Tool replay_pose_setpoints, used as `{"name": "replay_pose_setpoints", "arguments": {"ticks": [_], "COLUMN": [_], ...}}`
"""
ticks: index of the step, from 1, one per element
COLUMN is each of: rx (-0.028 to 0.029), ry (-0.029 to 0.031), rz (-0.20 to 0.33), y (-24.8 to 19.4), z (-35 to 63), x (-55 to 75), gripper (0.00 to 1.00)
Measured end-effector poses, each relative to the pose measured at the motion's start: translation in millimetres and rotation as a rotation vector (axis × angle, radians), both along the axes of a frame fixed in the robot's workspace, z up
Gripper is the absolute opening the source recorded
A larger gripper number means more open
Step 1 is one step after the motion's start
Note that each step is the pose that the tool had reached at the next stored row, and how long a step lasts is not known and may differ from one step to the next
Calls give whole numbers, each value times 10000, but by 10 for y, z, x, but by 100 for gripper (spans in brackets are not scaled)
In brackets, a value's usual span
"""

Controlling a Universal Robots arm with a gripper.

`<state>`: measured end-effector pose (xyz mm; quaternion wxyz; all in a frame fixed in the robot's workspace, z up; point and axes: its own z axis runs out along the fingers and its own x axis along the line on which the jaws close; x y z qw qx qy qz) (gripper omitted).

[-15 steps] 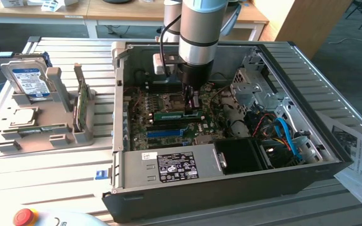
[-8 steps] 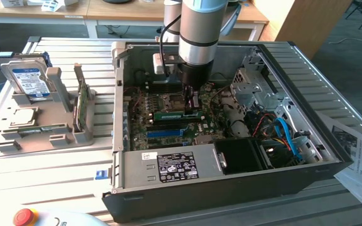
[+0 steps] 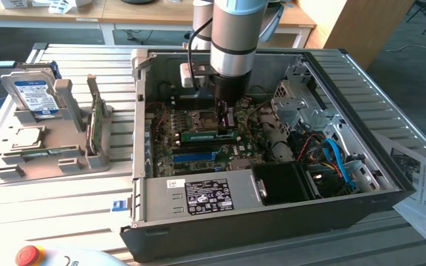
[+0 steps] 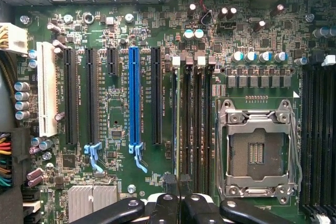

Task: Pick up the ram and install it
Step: 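Insert the ram into the slot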

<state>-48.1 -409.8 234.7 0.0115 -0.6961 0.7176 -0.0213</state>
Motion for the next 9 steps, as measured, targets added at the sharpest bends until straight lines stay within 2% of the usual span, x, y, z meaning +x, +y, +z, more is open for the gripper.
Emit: {"name": "replay_pose_setpoints", "arguments": {"ticks": [4, 9], "rx": [-1, -1], "ry": [-56, -70], "rz": [0, 9], "y": [0, 0], "z": [0, 1], "x": [0, -2], "gripper": [11, 11]}}
